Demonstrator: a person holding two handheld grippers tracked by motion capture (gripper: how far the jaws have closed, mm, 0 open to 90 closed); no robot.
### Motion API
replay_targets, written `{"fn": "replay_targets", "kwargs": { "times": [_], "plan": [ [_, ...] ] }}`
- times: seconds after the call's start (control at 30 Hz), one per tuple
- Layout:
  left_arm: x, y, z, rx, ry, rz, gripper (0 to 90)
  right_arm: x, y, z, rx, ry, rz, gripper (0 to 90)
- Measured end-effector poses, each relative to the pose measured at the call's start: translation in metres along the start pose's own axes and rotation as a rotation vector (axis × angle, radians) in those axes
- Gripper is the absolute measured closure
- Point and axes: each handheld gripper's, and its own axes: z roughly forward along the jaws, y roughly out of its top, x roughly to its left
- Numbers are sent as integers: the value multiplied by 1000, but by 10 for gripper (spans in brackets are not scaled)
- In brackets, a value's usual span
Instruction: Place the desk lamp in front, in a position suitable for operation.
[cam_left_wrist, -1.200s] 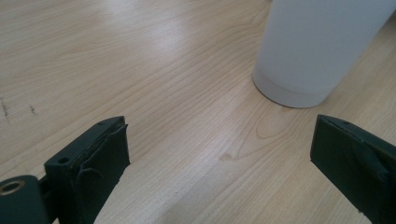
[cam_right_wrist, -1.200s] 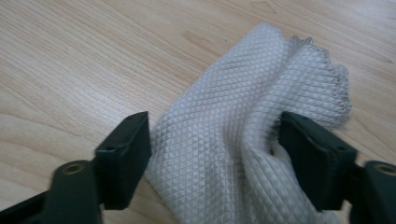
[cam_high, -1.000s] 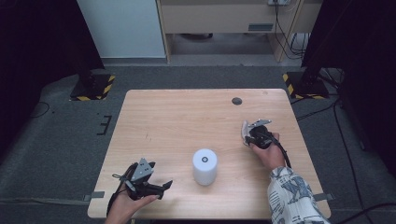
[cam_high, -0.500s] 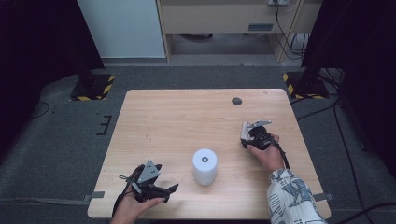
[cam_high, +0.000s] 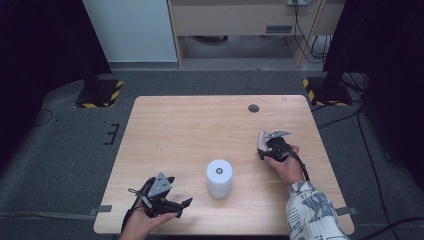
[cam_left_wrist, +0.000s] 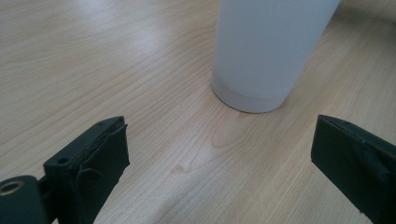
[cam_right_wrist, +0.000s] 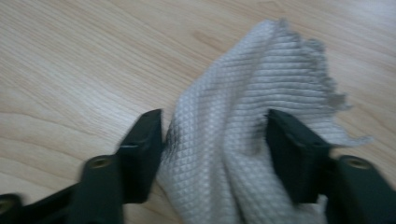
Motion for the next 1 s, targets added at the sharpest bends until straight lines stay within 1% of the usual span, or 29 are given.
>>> {"fn": "replay_targets", "kwargs": {
  "times": [0.03,0.07,0.1,0.13,0.17,0.2,0.23,0.3,0.33,0.37,0.4,0.43,0.47,0.5,0.53,0.57,0.6,0.63,0.67,0.7,0.73,0.77,0.8,0.83,0.87,0.9,0.93,0.97,1.0],
  "plan": [
    [0,0,0,-1,-1,1,34,-3,-1,-1,-2,-4,0,558],
    [-1,1,1,-5,-7,0,34,-7,-3,-3,0,1,4,632],
    [-1,1,1,-5,-7,0,34,-7,-3,-3,0,1,4,632],
    [-3,2,2,-11,-11,4,34,-9,-4,-4,0,-4,-6,691],
    [-4,2,3,-13,-15,11,32,-9,-4,-4,1,-6,-10,715],
    [-4,2,3,-13,-15,11,31,-9,-4,-4,1,-6,-10,715],
    [-6,4,3,-29,-19,18,30,-8,-4,-5,2,-13,-12,738],
    [-7,5,3,-35,-25,21,27,-9,-5,-6,-7,-10,6,748],
    [-9,9,5,-56,-42,37,24,-8,-6,-8,-24,10,14,750],
    [-9,9,5,-56,-42,37,23,-8,-7,-11,-38,27,21,751],
    [-9,11,7,-62,-49,40,23,-8,-7,-11,-38,27,21,751],
    [-10,13,9,-69,-58,42,23,-6,-7,-15,-49,38,26,752],
    [-11,15,11,-76,-64,42,23,-5,-7,-20,-60,60,23,752],
    [-13,19,16,-93,-61,52,28,0,-4,-34,-89,101,10,752],
    [-15,21,19,-105,-66,64,33,2,-3,-40,-99,121,5,752],
    [-15,23,20,-119,-63,77,32,6,0,-51,-121,150,-3,752],
    [-15,23,20,-119,-63,77,29,6,0,-51,-121,150,-3,752],
    [-14,26,23,-144,-64,75,30,14,5,-68,-153,200,-14,752],
    [-14,26,23,-144,-64,75,30,14,5,-68,-153,200,-14,752],
    [-13,27,28,-152,-88,50,30,25,9,-84,-160,243,-36,751],
    [-13,27,28,-152,-88,50,29,25,9,-84,-160,243,-36,751],
    [-16,29,33,-150,-104,65,27,34,12,-98,-173,278,-67,751],
    [-16,29,33,-150,-104,65,25,34,12,-98,-173,278,-67,751],
    [-21,30,36,-147,-111,90,21,43,18,-111,-193,317,-81,751],
    [-21,30,36,-147,-111,90,19,47,21,-116,-212,331,-86,751],
    [-25,31,40,-147,-105,111,18,51,24,-122,-223,347,-90,751],
    [-26,32,41,-149,-108,121,17,55,27,-126,-235,362,-97,751],
    [-26,32,41,-149,-108,121,16,60,30,-130,-242,372,-109,751],
    [-27,33,44,-156,-106,122,16,60,30,-130,-242,372,-109,751]
  ]
}}
